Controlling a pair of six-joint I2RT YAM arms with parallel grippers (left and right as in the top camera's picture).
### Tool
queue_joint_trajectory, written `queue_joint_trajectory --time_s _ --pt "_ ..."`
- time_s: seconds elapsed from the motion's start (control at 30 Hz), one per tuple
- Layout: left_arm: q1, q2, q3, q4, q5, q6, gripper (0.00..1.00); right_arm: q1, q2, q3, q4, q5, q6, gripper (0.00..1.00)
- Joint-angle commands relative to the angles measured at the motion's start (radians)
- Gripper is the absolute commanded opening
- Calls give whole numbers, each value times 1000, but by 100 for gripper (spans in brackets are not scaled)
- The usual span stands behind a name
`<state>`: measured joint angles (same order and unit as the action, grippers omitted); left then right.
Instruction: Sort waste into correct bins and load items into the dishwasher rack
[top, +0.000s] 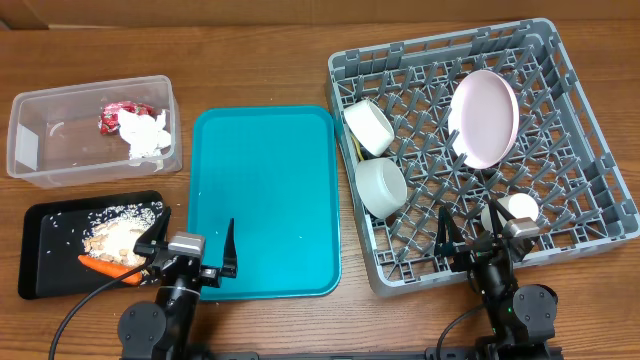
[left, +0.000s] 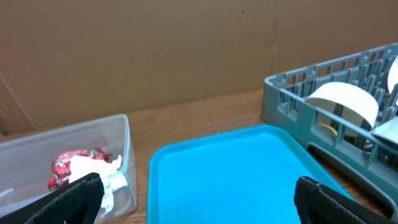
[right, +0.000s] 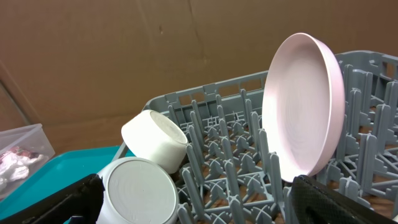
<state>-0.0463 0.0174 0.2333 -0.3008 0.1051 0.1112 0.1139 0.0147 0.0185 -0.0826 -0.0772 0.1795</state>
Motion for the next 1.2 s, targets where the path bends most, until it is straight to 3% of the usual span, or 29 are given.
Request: queue_joint_trajectory --time_s 0.0,0.3,1.17 --pt "1 -14 -43 11 -3 -6 100 3 -12 -11 6 9 0 100" --pt "1 -14 -200 173 -1 -7 100 3 -12 -11 6 9 0 100" --pt "1 -13 -202 175 -3 -6 100 3 -12 -11 6 9 0 100"
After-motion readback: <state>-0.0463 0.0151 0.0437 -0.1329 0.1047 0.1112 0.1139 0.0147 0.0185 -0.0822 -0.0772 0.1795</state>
